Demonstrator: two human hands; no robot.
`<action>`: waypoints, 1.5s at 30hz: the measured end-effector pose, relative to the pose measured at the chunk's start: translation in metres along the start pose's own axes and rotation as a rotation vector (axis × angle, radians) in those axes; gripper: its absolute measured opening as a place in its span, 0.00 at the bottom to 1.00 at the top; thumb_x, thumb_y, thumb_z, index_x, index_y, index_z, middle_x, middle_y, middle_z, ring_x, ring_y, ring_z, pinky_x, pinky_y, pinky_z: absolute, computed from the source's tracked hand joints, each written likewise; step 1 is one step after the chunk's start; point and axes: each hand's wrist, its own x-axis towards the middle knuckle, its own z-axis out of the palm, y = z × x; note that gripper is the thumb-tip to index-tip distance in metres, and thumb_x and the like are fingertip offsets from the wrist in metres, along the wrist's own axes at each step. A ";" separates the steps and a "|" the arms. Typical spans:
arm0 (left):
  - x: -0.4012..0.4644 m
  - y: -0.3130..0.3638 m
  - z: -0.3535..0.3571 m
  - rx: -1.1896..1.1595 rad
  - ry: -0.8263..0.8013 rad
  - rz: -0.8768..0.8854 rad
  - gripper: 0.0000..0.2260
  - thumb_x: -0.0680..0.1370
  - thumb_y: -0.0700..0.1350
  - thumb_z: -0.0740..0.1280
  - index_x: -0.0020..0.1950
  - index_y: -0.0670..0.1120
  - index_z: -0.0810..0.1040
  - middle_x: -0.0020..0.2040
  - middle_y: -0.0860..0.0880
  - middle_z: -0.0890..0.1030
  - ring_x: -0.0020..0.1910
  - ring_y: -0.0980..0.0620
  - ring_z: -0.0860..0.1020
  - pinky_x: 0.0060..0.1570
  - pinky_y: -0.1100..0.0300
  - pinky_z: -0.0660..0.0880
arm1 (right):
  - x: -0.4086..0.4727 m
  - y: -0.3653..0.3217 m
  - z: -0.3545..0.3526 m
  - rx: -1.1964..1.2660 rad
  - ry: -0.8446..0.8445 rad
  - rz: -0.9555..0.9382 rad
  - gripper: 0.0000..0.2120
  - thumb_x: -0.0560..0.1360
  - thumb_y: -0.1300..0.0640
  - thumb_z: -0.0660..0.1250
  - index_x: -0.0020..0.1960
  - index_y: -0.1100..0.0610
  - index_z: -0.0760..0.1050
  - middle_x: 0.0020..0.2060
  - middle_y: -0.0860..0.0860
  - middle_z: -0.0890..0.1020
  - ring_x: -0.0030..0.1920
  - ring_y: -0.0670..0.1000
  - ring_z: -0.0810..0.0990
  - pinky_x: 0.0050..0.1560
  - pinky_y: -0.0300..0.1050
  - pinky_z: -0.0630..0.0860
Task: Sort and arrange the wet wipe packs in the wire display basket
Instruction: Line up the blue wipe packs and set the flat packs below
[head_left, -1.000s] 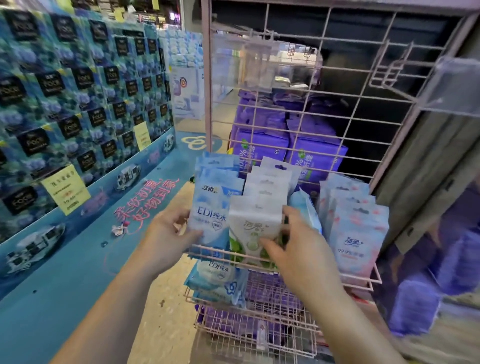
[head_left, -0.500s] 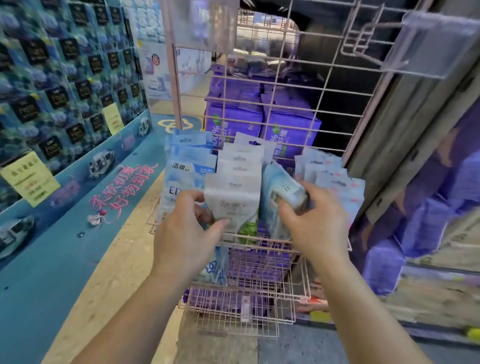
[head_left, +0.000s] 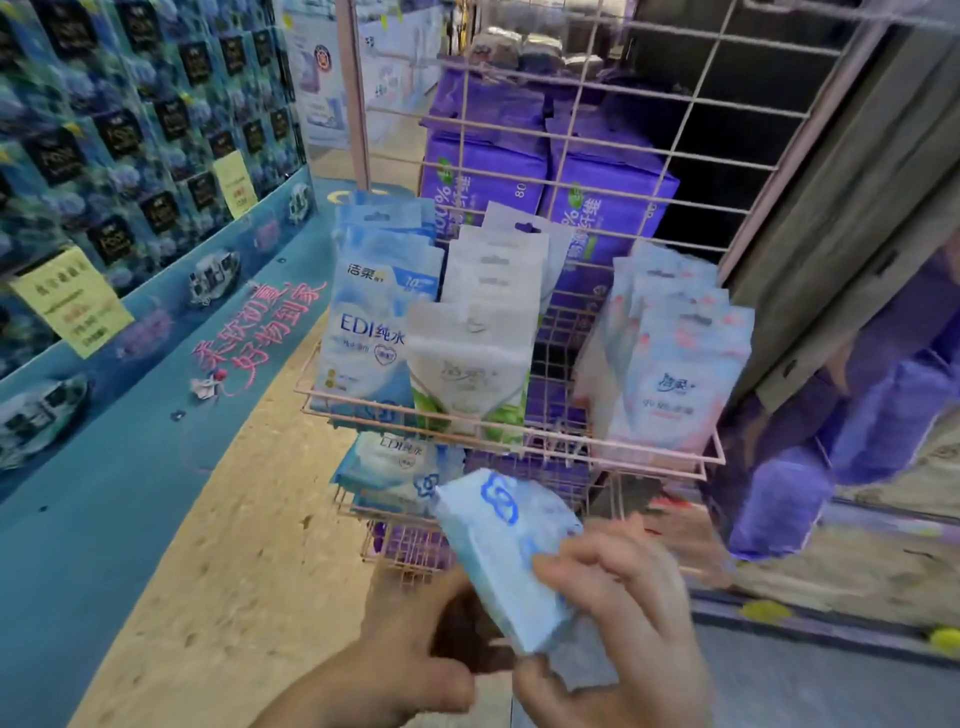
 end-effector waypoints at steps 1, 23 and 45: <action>-0.002 -0.008 0.001 -0.205 0.032 -0.081 0.53 0.56 0.64 0.79 0.74 0.45 0.63 0.72 0.42 0.69 0.72 0.44 0.68 0.68 0.49 0.68 | -0.017 0.005 0.017 0.011 -0.036 -0.002 0.22 0.59 0.56 0.70 0.52 0.46 0.75 0.48 0.45 0.75 0.53 0.51 0.77 0.64 0.53 0.71; 0.051 -0.055 -0.035 -0.428 0.410 -0.397 0.21 0.70 0.47 0.74 0.58 0.39 0.75 0.55 0.37 0.83 0.52 0.39 0.81 0.56 0.38 0.75 | -0.039 0.092 0.090 1.328 -0.050 1.568 0.30 0.67 0.55 0.71 0.67 0.60 0.71 0.57 0.61 0.82 0.53 0.60 0.83 0.42 0.51 0.83; 0.051 -0.058 -0.051 0.117 1.070 -0.078 0.06 0.76 0.39 0.68 0.40 0.47 0.78 0.33 0.48 0.79 0.25 0.64 0.74 0.28 0.71 0.71 | 0.006 0.200 0.093 0.323 -0.430 1.362 0.17 0.69 0.64 0.75 0.55 0.67 0.77 0.48 0.59 0.83 0.48 0.58 0.83 0.53 0.55 0.80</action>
